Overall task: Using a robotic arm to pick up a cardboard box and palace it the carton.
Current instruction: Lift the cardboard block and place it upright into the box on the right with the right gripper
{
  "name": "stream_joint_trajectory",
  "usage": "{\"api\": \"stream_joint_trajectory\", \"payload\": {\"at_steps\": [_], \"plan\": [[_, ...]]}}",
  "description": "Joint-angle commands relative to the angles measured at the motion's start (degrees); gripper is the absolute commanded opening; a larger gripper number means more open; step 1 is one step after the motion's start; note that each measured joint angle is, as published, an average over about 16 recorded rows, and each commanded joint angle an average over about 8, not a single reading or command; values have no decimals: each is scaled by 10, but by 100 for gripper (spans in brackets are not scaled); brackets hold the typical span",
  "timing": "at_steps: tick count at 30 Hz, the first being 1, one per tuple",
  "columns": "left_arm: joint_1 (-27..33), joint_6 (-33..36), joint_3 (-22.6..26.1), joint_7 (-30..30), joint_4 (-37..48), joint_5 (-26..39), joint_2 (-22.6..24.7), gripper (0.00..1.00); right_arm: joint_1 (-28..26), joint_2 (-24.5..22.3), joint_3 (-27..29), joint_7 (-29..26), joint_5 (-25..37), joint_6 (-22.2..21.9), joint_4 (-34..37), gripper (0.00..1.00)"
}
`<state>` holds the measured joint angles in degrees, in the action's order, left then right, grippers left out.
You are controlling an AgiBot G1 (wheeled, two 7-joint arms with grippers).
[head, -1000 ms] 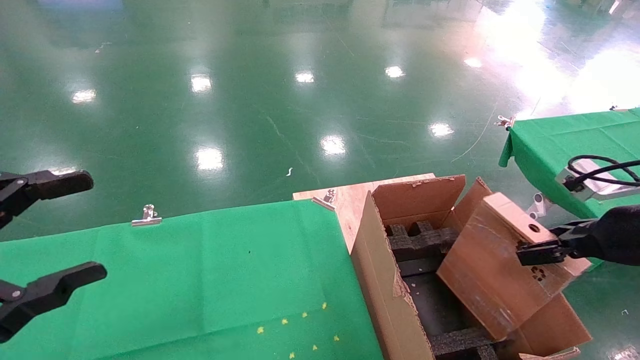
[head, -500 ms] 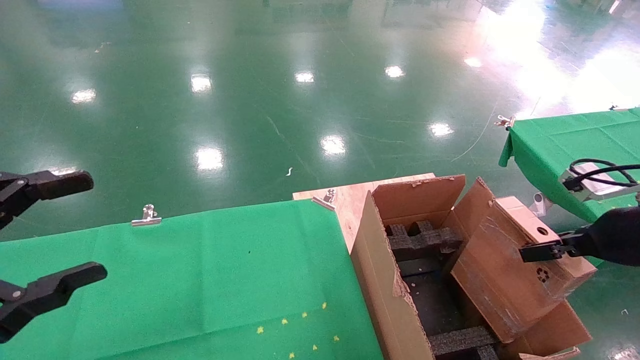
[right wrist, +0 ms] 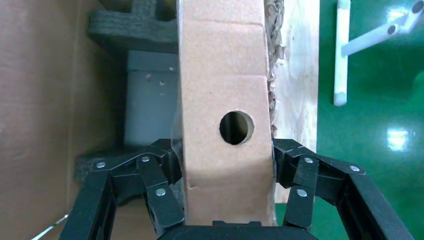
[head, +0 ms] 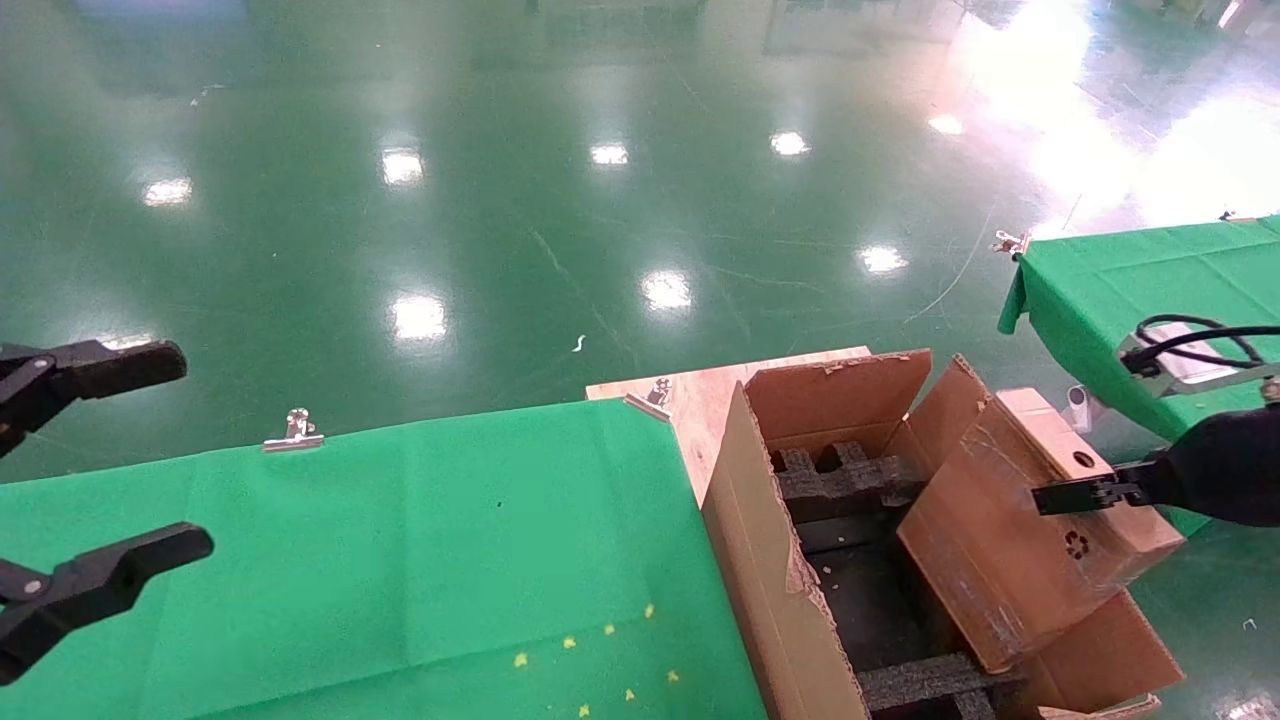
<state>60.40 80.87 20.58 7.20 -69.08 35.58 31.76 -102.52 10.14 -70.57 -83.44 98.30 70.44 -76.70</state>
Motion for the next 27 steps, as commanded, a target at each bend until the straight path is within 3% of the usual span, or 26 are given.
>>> {"api": "stream_joint_trajectory", "payload": {"at_steps": [1, 27], "plan": [[0, 0, 0, 0, 0, 0, 0, 100, 3, 5, -3, -19, 15, -5, -1, 0], [0, 0, 0, 0, 0, 0, 0, 100, 76, 48, -42, -136, 89, -120, -6, 0]]}}
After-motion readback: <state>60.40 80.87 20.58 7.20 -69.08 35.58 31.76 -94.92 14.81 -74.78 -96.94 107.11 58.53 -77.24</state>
